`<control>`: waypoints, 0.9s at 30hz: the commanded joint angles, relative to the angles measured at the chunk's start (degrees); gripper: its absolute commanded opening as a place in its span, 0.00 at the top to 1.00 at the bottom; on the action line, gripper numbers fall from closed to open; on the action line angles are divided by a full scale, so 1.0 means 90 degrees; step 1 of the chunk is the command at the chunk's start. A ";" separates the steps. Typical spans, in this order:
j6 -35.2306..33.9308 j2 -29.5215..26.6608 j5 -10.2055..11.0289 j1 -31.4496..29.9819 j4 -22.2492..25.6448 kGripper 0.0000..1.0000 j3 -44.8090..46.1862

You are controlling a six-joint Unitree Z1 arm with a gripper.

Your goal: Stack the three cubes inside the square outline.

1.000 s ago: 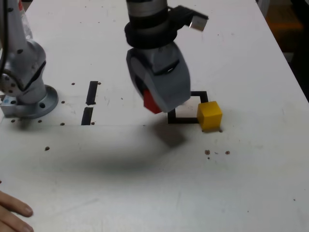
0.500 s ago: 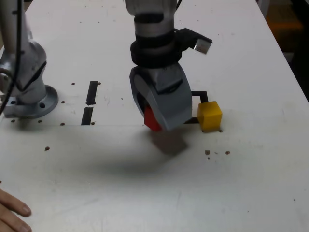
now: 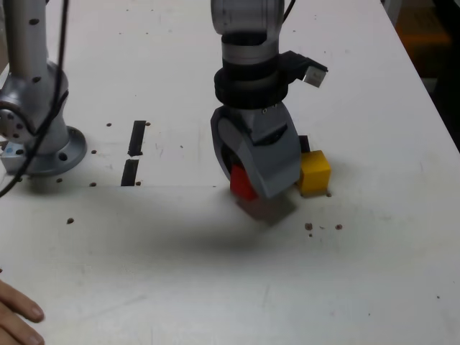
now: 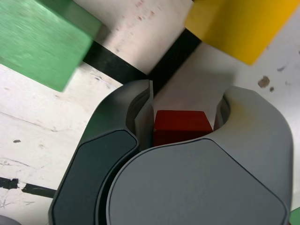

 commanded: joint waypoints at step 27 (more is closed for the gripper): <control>0.0021 0.0416 0.0225 0.0427 -0.0048 0.72 -0.0676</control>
